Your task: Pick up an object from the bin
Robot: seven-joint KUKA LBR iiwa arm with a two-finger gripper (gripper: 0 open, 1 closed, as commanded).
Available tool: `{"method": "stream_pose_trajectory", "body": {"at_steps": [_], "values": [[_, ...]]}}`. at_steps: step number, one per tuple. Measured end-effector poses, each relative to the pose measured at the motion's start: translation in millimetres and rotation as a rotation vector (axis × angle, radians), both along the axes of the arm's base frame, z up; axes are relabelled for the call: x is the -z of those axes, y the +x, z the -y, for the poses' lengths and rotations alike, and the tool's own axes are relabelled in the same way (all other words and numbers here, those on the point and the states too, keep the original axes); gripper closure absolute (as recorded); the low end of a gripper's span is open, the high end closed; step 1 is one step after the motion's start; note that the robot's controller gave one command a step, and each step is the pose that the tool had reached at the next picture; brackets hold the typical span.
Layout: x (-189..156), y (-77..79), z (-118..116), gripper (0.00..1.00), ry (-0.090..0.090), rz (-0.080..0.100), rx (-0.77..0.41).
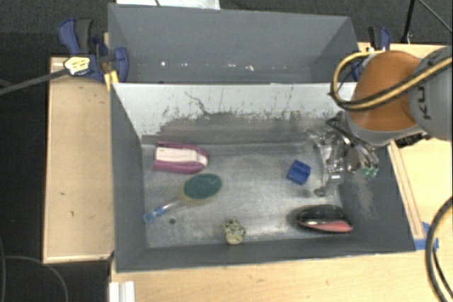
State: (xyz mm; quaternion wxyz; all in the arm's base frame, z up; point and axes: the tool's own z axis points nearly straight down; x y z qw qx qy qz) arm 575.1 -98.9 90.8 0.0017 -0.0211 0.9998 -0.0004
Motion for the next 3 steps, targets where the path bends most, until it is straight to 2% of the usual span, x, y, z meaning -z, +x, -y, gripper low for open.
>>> {"method": "stream_pose_trajectory", "body": {"at_steps": [1,2,3], "values": [[21,-27.5,-36,0.0,0.002,-0.002,-0.075],[21,-27.2,-34,1.0,0.001,-0.001,-0.076],[-113,-1.3,-29,1.0,-0.002,0.009,-0.086]]}}
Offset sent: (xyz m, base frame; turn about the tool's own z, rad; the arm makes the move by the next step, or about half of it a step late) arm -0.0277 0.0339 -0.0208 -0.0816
